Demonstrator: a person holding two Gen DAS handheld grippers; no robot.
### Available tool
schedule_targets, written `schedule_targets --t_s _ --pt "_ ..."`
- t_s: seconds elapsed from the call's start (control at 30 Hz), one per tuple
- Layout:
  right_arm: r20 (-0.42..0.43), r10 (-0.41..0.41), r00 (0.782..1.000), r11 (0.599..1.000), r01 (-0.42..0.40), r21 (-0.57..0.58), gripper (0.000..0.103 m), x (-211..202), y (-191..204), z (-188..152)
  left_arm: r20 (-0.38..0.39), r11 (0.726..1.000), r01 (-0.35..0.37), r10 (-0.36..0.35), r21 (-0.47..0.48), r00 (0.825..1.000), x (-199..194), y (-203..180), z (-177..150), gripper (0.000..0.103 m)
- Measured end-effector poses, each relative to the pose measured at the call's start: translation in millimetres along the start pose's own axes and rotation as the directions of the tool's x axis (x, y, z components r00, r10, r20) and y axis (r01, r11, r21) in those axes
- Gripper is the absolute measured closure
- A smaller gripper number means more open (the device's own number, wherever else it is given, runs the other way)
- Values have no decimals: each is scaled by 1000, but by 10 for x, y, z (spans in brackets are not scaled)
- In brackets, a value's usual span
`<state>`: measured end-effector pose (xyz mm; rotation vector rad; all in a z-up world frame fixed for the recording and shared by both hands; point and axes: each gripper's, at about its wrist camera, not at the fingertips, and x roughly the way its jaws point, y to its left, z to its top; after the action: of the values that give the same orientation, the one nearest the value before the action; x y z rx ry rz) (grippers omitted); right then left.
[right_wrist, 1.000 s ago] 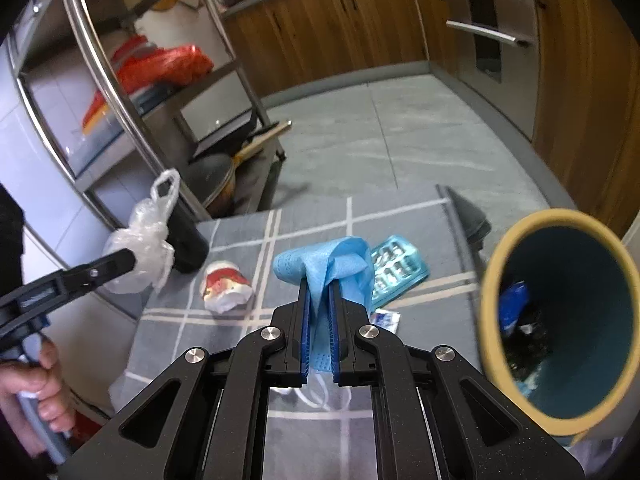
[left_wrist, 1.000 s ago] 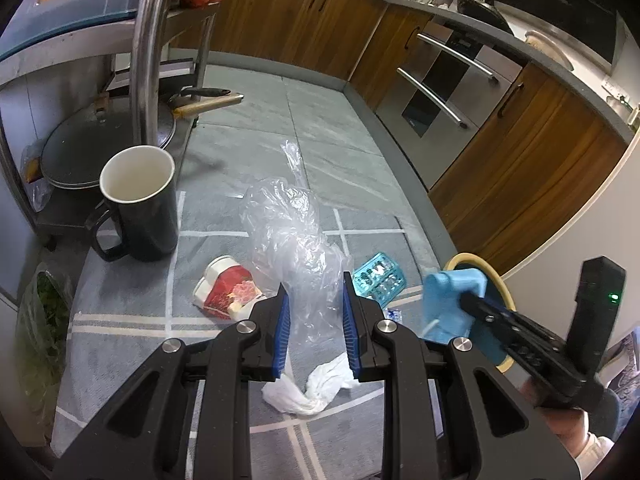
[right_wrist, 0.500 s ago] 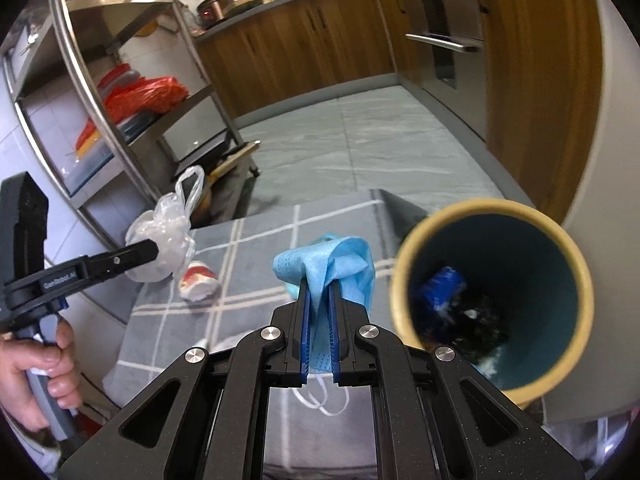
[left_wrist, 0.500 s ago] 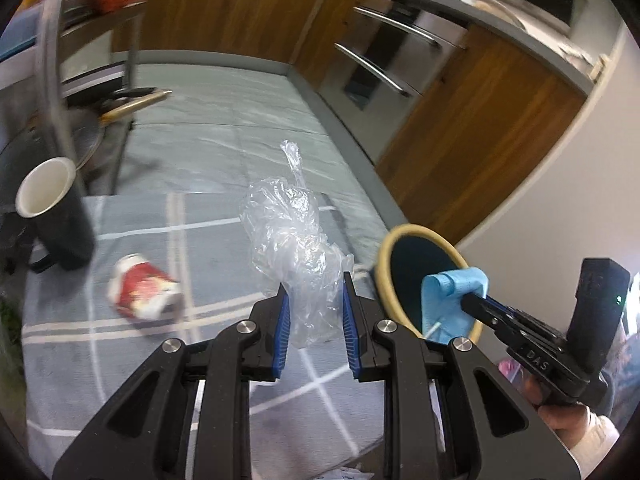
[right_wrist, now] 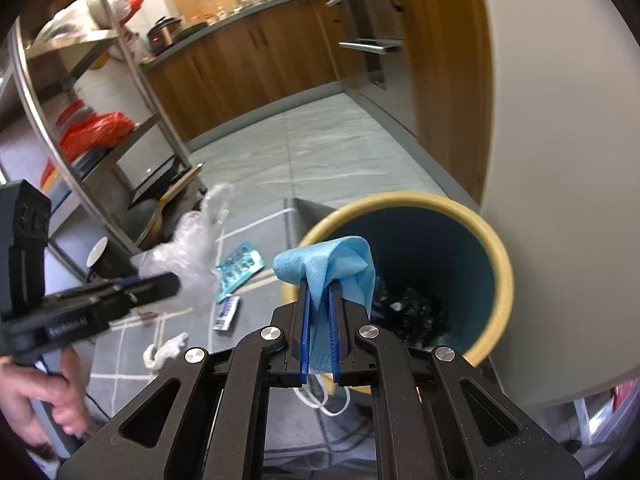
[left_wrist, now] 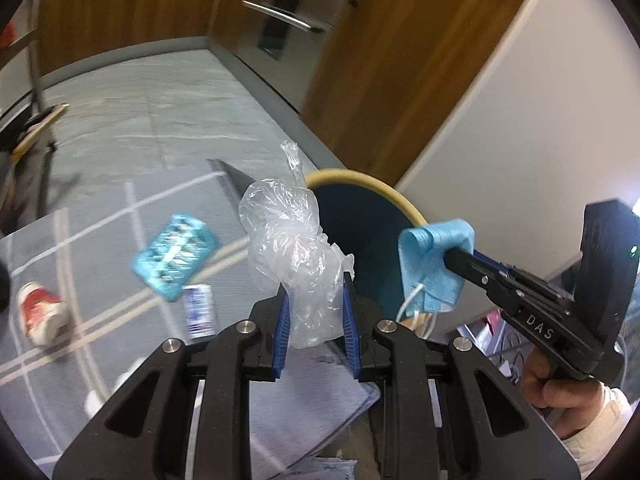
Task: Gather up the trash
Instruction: 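Carry the plastic bag and blue mask over the teal bin, then open both grippers to drop the bag and mask into the bin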
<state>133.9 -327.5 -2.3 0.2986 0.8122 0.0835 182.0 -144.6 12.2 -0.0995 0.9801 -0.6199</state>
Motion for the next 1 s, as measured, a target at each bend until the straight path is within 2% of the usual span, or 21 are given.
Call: schedule_targets --t_s 0.23,0.47,0.53,0.7,0.77,1.0 --pt "18 -15 1000 997 13 79 94 -55 -320 16 -84 998 12 -6 67 996 508 -367 9 81" --pt "15 -20 1000 993 18 116 94 -36 -457 -17 -119 992 -35 49 121 992 888 -458 -25 78" --pt "13 -23 1000 992 21 122 94 -24 -461 -28 -126 992 -41 57 123 990 965 -455 -29 68" --pt "-1 -30 1000 992 30 125 94 31 -442 -51 -113 993 -40 53 109 992 903 -439 -30 35" --pt "-8 -31 999 992 32 124 94 69 -428 -59 -102 994 -38 49 106 994 846 -430 -14 30" --pt "-13 -37 999 993 39 110 94 154 -391 -24 -88 997 -52 57 54 994 666 -278 -14 24"
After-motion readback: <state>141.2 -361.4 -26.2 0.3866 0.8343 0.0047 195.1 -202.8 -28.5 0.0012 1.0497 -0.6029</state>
